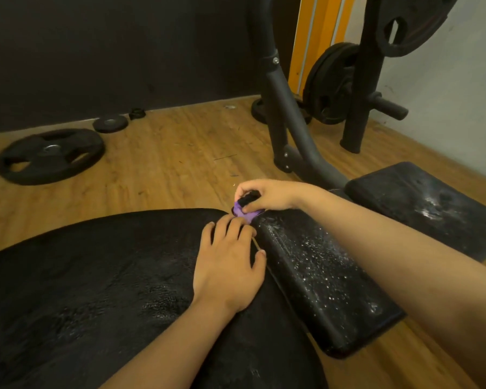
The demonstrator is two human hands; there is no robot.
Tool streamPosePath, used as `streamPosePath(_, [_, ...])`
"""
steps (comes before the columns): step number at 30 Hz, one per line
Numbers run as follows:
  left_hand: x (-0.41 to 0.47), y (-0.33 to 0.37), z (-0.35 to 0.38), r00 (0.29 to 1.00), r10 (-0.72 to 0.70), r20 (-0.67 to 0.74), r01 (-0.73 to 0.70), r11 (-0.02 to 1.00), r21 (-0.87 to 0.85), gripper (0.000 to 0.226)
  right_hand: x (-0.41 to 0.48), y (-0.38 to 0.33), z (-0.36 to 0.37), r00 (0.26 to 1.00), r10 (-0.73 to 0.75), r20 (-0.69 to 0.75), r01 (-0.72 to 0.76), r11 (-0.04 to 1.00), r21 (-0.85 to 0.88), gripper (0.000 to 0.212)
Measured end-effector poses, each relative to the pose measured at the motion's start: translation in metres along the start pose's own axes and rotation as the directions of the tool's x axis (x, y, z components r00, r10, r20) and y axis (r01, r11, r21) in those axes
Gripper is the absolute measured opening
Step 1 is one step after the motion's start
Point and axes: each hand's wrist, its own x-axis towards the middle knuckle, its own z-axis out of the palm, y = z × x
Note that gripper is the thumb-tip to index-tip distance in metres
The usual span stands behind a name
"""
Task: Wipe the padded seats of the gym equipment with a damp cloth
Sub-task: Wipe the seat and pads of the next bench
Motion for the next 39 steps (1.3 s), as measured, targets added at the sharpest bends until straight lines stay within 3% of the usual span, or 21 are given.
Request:
streamPosePath(5, [0.001, -0.001, 0.004, 1.000, 0.005, -0.019, -0.005, 1.000, 0.000, 0.047, 0.000, 0.013, -0.017, 0.996, -0.034, 0.080, 0.043, 0.992, -0.117, 0.017])
streamPosePath(11, [0.002, -0.002, 0.007, 0.999, 0.011, -0.049, -0.011, 1.000, -0.008, 0.046, -0.022, 0.057, -0.045, 0.991, 0.130, 0.042, -0.124, 0.984, -0.124, 0.015])
streamPosePath(15, [0.003, -0.002, 0.008, 0.999, 0.015, -0.050, -0.015, 1.000, 0.008, 0.044, 0.002, 0.015, -0.023, 0.986, 0.038, 0.162, -0.045, 0.998, 0.038, 0.018])
streamPosePath(19, [0.003, -0.003, 0.008, 0.999, 0.019, -0.050, -0.018, 1.000, 0.016, 0.043, 0.015, -0.006, -0.015, 0.974, -0.024, 0.227, 0.020, 1.000, 0.023, 0.019])
streamPosePath(24, [0.004, -0.004, 0.010, 0.997, 0.016, -0.074, -0.015, 1.000, 0.004, 0.040, -0.015, 0.032, -0.050, 0.986, 0.077, 0.150, -0.080, 0.997, 0.017, 0.017])
streamPosePath(29, [0.004, -0.003, 0.011, 0.998, 0.014, -0.063, -0.014, 1.000, 0.008, 0.042, -0.052, 0.088, -0.084, 0.968, 0.232, -0.099, -0.236, 0.971, -0.029, 0.022])
streamPosePath(35, [0.005, -0.004, 0.013, 0.996, 0.010, -0.094, -0.009, 1.000, 0.010, 0.042, -0.014, 0.044, -0.045, 0.996, 0.063, 0.063, -0.058, 0.995, -0.078, 0.021])
streamPosePath(39, [0.005, -0.005, 0.013, 0.997, 0.014, -0.072, -0.012, 0.999, 0.031, 0.046, -0.013, 0.058, -0.049, 0.995, 0.083, 0.054, -0.075, 0.988, -0.137, 0.018])
